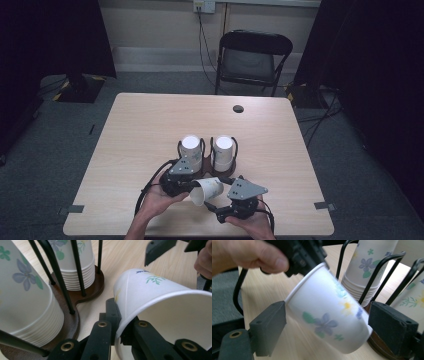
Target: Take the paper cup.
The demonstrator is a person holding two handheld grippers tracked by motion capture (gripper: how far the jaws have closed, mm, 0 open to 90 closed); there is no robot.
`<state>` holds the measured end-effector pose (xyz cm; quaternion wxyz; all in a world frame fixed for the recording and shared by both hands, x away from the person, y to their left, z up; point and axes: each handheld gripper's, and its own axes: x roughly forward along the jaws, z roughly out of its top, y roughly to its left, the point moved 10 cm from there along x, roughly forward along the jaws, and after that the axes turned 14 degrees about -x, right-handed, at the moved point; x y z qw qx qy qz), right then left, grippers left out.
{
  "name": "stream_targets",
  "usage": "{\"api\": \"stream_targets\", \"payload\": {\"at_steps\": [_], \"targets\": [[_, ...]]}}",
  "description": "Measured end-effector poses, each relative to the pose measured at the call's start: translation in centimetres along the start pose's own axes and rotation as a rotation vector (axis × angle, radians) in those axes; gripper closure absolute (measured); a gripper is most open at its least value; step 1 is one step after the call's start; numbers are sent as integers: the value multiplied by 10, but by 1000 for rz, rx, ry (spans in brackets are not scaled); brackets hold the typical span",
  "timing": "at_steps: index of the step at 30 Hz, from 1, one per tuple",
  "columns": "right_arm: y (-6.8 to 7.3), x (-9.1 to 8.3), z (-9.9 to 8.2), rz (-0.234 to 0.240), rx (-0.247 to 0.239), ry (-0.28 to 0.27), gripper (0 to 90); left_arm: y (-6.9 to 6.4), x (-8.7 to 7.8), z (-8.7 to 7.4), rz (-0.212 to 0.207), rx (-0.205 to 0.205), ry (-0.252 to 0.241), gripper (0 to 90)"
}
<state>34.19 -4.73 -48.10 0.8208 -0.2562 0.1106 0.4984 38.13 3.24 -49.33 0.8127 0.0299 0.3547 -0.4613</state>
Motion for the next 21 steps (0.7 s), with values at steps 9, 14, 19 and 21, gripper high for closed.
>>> {"api": "stream_targets", "payload": {"at_steps": [9,14,19,21], "targets": [[-2,7,-4,-40,-97,57,116,0,-3,7,23,-6,36,884],[-2,14,-8,-38,-104,53,111,3,-1,6,23,-41,33,886],[-2,21,-11,-43,-125,75,107,0,-1,6,-5,-56,36,890],[-1,25,-10,-43,-133,83,111,-4,0,6,-35,-62,33,889]]}}
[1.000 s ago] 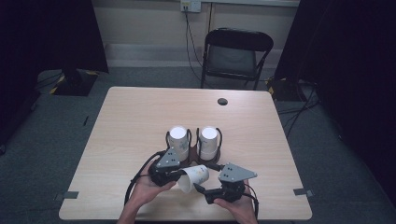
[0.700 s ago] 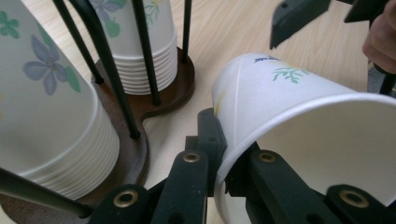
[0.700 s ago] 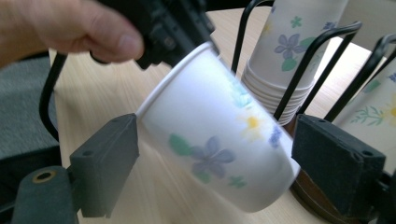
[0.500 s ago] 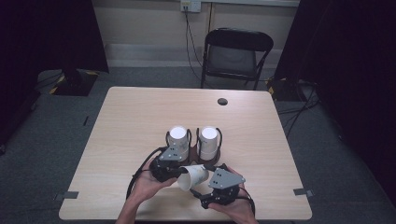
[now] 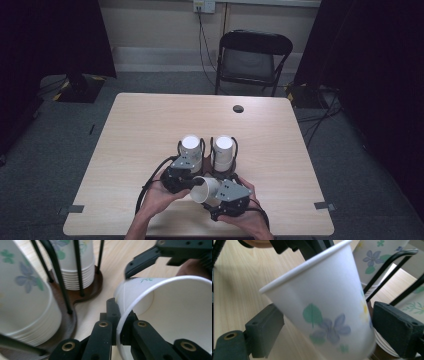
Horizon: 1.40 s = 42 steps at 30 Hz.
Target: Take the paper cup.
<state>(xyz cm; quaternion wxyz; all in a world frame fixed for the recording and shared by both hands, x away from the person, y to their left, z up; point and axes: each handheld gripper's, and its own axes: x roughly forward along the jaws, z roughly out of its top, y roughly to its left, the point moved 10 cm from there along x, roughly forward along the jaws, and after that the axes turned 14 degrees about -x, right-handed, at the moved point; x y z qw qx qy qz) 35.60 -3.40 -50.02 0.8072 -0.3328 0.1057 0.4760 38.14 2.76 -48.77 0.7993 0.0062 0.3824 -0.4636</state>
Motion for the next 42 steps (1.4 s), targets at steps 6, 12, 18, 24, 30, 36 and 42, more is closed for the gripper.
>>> {"api": "stream_targets", "payload": {"at_steps": [6,12,18,24,30,36,42], "targets": [[0,4,-1,-3,-3,10,111,2,2,-1,14,-22,11,890],[1,8,-1,-10,-44,38,136,-1,5,-1,1,-30,25,889],[4,13,0,-17,-73,52,157,-4,10,-3,-4,-25,50,889],[6,11,7,-40,-108,34,192,-6,12,-5,-13,-34,69,887],[7,9,13,-37,-111,11,218,-4,13,-8,-7,-45,96,878],[4,5,17,-50,-93,-10,240,-1,13,-8,8,-56,87,870],[5,5,16,-45,-89,-7,269,0,14,-10,-5,-70,100,867]]}}
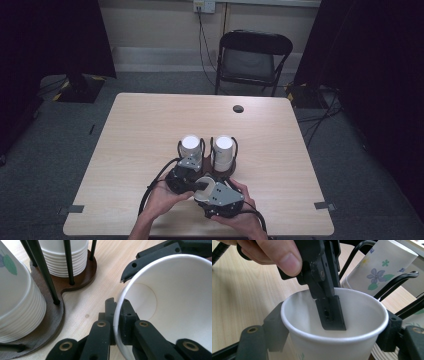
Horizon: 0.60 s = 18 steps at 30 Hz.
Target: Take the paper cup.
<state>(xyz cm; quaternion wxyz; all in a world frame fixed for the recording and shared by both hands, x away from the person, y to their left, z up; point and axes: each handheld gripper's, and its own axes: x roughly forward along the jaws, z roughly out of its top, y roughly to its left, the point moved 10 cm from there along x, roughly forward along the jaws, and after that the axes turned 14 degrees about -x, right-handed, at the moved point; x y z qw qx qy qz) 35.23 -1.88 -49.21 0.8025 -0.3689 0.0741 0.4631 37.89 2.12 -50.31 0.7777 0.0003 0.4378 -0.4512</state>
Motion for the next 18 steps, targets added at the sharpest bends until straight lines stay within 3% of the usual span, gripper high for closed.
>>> {"api": "stream_targets", "payload": {"at_steps": [10,18], "targets": [[1,-1,1,-1,19,-9,285,1,-4,1,-8,17,-38,854],[-2,-1,0,-8,47,-19,287,1,-7,3,-26,-2,-71,835]]}}
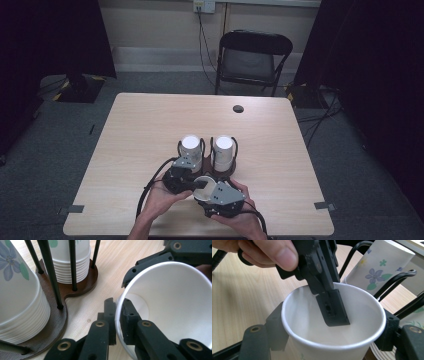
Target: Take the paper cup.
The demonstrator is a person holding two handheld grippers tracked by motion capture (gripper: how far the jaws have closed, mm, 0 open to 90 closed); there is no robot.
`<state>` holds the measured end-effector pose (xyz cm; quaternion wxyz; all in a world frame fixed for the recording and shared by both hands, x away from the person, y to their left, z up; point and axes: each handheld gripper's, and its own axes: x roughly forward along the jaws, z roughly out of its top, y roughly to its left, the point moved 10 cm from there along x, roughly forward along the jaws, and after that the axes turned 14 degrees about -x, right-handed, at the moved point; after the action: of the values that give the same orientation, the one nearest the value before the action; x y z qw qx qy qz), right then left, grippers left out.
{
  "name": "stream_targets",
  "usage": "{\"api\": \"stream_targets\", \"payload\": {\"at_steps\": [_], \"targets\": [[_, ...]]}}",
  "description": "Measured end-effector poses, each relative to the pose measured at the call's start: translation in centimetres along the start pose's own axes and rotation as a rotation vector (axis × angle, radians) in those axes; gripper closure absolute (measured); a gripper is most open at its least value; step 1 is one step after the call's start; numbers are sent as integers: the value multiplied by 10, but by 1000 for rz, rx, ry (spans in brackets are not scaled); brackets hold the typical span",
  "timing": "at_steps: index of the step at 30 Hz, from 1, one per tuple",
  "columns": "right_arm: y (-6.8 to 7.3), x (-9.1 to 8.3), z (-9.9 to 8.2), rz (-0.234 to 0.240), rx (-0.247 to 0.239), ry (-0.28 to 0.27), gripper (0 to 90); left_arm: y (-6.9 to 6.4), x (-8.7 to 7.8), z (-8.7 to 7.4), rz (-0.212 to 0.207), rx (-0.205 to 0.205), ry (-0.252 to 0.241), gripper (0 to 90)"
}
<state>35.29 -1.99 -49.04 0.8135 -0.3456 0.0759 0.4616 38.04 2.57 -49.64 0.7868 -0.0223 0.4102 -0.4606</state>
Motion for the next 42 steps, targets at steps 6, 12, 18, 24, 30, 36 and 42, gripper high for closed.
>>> {"api": "stream_targets", "payload": {"at_steps": [6,12,18,24,30,36,42], "targets": [[-5,-3,-2,-16,20,-8,289,-3,-3,3,-2,33,-39,777],[-8,-5,-2,-36,35,-11,288,-6,-7,8,-12,37,-94,743],[-12,-8,-5,-50,49,-3,289,-5,-11,12,2,41,-133,680],[-12,-9,-9,-48,75,11,291,-1,-10,11,44,56,-167,557],[-13,-9,-12,-45,107,6,290,4,-13,11,74,22,-197,449],[-13,-10,-16,-45,133,5,293,6,-20,12,90,23,-224,367],[-14,-12,-17,-46,152,1,295,5,-24,12,94,28,-251,317]]}}
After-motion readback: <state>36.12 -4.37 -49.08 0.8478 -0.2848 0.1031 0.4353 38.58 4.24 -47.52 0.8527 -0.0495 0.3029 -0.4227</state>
